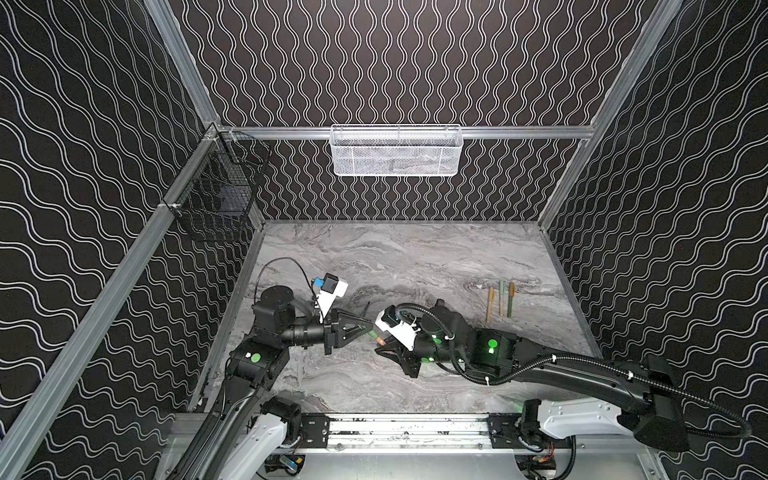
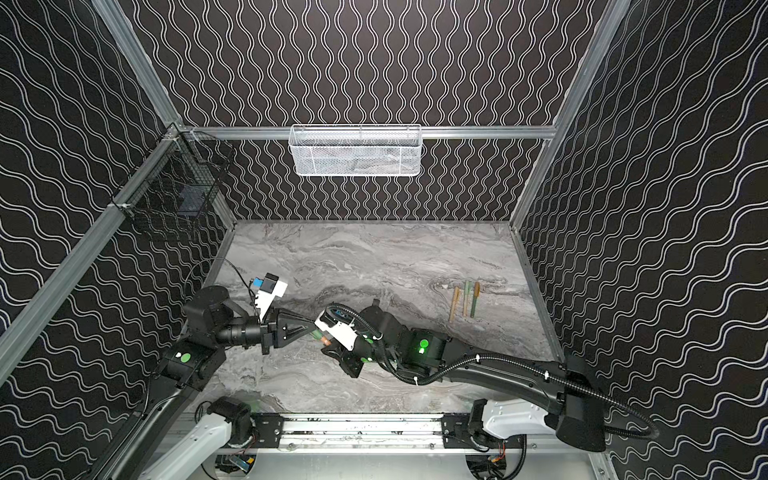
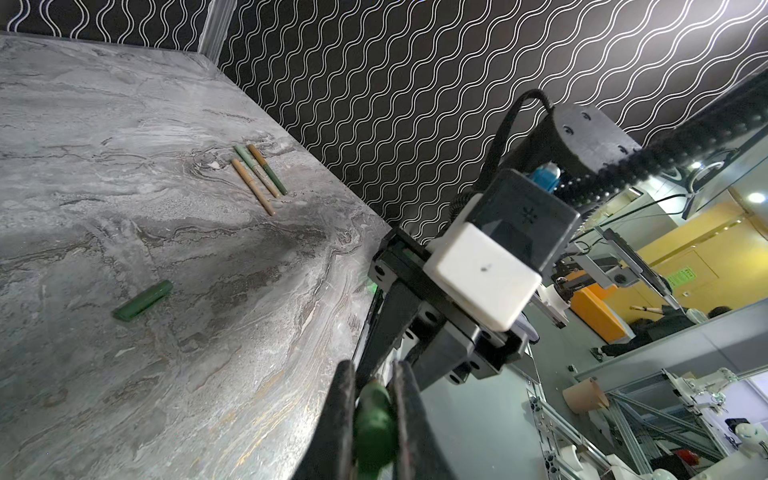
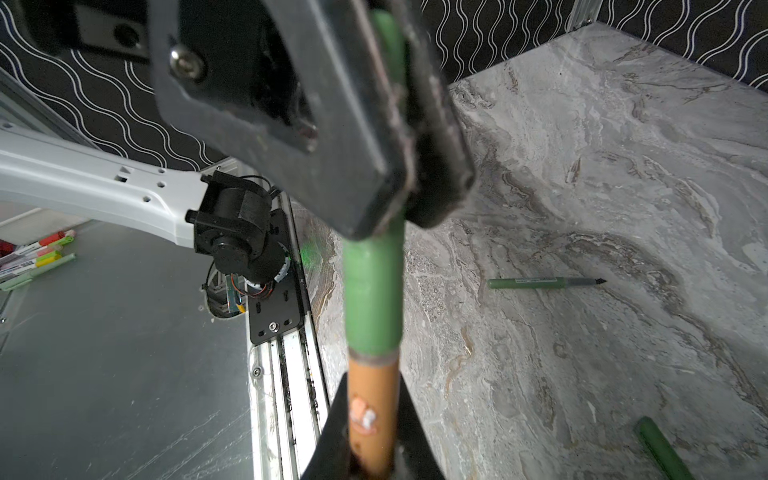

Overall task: Insert the pens into the pen caps
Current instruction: 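Open the left gripper while the right gripper pulls the capped pen away, then carry the capped orange-bodied pen beside the far pens and release it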

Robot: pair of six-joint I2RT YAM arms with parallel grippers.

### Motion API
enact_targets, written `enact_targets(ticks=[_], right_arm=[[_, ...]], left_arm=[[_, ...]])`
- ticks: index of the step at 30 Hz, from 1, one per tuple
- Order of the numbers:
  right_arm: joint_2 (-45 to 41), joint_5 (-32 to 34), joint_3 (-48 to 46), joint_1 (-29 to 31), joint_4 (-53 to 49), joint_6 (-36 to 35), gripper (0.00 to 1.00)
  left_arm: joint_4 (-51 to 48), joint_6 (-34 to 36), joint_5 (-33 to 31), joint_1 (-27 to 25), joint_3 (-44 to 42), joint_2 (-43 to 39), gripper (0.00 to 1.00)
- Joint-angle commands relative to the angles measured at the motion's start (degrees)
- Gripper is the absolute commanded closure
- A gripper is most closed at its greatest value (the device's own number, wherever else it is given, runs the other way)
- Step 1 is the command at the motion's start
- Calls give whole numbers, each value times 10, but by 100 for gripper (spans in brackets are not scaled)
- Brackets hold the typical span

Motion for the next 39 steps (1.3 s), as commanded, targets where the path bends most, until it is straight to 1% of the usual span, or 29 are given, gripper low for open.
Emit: enact_targets(ticks=[1,2,8,14,17,22,25,26,27,28,32,33,36,39], right_arm=[[-2,-22,12,2,103,-14,100],[-4,-21,30,2,110,-20,100],[0,8,61,1,124,-49,100],[29,-18,127,-7,104,-85,100],[37,-32,143,-9,112,-92,100],[47,-31,139,-9,104,-84,100],[37,-40,109,-9,104,-67,100],[32,-44,97,-9,102,-60,100],[28,-44,84,-8,99,-51,100],[23,-44,73,-9,96,-44,100],[3,-14,22,-10,70,-11,100],[-1,-4,3,-13,58,-1,100],[-19,12,-49,-34,37,35,100],[-42,13,-95,-88,18,86,100]], left_arm=[[6,7,22,-10,-4,4,100],[6,7,21,-10,-3,4,100],[2,11,21,-16,-2,4,100],[3,10,24,-18,-2,7,100],[3,10,23,-19,-2,5,100],[-8,16,16,-21,1,7,100],[-18,21,9,-21,5,8,100],[-20,21,7,-21,6,10,98],[-21,22,6,-21,6,11,94],[-22,22,5,-21,7,11,88],[-42,31,-17,-19,14,3,45],[-49,34,-27,-20,15,1,38],[-64,40,-47,-18,21,-4,28],[-69,42,-54,-15,22,-4,22]])
